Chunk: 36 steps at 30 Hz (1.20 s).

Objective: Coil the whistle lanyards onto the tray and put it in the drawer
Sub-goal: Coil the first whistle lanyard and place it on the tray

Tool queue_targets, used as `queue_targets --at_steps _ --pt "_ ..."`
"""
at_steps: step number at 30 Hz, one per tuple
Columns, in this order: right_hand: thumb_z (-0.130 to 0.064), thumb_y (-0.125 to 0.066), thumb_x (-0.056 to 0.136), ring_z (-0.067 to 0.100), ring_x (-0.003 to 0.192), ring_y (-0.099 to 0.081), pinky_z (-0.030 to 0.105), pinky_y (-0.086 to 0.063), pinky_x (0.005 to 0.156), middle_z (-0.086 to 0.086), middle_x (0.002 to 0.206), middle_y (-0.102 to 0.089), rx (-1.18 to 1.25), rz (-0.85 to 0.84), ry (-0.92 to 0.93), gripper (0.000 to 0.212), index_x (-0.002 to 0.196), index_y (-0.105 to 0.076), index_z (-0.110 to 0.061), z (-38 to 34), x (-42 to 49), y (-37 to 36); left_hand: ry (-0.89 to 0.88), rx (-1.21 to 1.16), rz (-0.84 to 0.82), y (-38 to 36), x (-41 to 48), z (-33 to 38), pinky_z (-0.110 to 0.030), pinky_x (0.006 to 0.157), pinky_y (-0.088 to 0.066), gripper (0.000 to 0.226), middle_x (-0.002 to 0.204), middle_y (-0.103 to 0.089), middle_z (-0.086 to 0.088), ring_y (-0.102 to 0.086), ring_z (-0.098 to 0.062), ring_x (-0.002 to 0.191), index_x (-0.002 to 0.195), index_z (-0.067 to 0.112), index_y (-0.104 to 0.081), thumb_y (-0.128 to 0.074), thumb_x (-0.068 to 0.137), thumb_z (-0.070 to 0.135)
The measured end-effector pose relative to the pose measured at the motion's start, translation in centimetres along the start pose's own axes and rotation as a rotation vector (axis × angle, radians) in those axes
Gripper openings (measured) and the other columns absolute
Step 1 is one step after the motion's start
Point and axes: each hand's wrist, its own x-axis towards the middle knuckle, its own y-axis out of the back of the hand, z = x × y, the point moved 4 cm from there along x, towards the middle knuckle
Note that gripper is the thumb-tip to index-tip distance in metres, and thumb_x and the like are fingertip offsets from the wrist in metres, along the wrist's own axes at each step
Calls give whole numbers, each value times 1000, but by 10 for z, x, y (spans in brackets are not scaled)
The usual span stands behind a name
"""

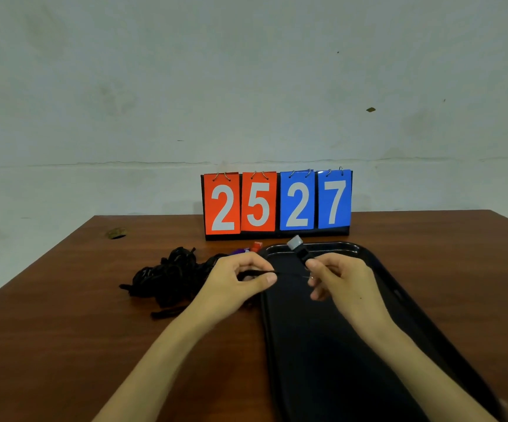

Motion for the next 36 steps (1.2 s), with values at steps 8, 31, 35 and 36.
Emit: queue_targets --at_steps 8,31,35,36 --pt "-23 -56 91 4 70 -60 15 -49 69 -11 85 -59 -434 -303 299 16 104 -63 -27 -15 -11 -14 -168 40 -48 -4 -2 10 -23 81 -51 13 91 -65 4 -61 -6 91 83 29 -72 -73 77 18" --pt "-12 -60 85 6 70 -66 18 -54 67 0 75 -67 232 33 138 13 84 -63 -25 -22 -6 16 286 -536 -415 -25 -11 -2 -20 39 -18 22 58 -39 3 -26 -5 41 99 9 -60 -44 97 23" --pt "-20 -62 85 3 73 -63 15 -49 68 -8 76 -65 37 195 104 7 86 -61 -27 -11 -4 17 165 -132 -281 -37 -11 2 -17 36 -25 30 52 -45 4 -30 -5 37 97 11 -61 -37 100 29" --pt "-20 -63 85 1 73 -61 13 -47 68 -11 76 -63 -42 219 114 7 88 -61 -26 -9 -4 17 129 -59 -259 -40 -10 3 -13 38 -29 29 50 -46 4 -33 -3 34 95 12 -60 -36 100 27"
